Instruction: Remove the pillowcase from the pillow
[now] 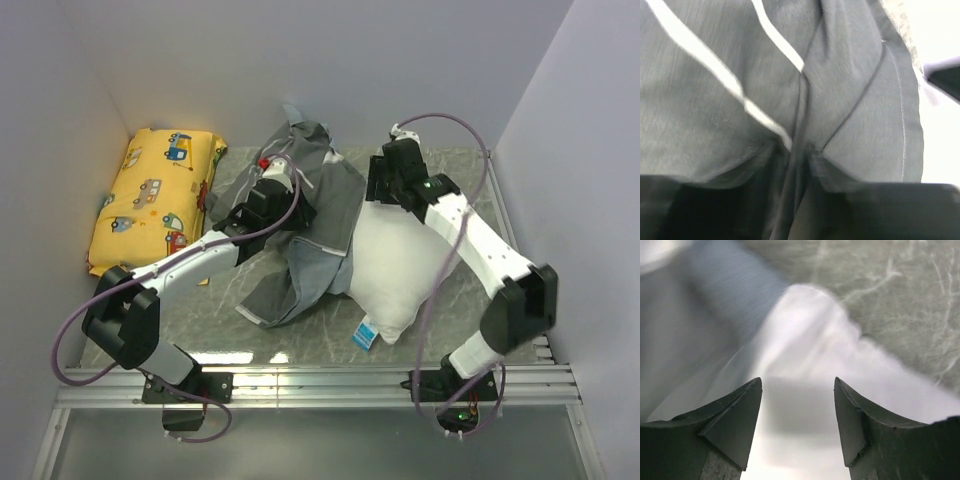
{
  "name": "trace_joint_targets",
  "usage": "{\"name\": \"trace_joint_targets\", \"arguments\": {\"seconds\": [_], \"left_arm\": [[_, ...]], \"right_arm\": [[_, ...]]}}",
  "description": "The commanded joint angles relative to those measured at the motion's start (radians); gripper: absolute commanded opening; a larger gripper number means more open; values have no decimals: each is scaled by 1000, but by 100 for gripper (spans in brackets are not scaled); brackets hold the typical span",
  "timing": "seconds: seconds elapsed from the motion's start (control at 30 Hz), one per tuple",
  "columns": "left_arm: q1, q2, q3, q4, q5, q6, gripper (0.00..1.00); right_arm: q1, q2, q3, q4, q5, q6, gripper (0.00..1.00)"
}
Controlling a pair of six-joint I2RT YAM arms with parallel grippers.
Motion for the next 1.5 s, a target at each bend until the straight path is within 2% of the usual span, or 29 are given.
{"name": "trace_joint_targets", "arguments": {"seconds": [0.0,0.03,0.07,0.17,0.4,0.73,0.77,0.8,0.9,1.0,1.07,1.23,1.43,1.47], "left_arm": [[-5,3,38,37,-48,-32,30],[-5,-3,40,34,-55,-32,19],[-5,-3,48,26,-68,-34,14],[-3,3,80,-1,-93,-31,1],[9,18,140,-79,-182,-20,0],[44,9,186,-84,-145,45,0],[49,5,181,-72,-86,55,5],[50,-6,172,-54,-53,64,27],[47,-24,143,-12,36,64,66],[47,-47,106,43,95,64,78],[46,-64,78,68,126,66,81],[40,-113,18,114,327,90,88],[-45,-52,32,20,271,149,86],[-59,-41,35,8,224,149,85]], "right_arm": [[137,-169,-79,-9,21,17,70],[173,-213,-149,-6,71,25,72],[227,-232,-187,2,80,43,72],[253,-291,-331,28,133,92,78],[253,-319,-440,51,207,137,84],[241,-382,-494,117,149,130,86],[233,-391,-498,120,149,135,86],[229,-409,-509,124,150,135,86],[197,-402,-512,131,123,134,84],[192,-385,-511,135,104,134,81],[192,-384,-514,144,90,134,81],[192,-362,-497,144,83,129,80],[193,-348,-480,141,86,130,80],[193,-347,-478,140,84,130,80]]}}
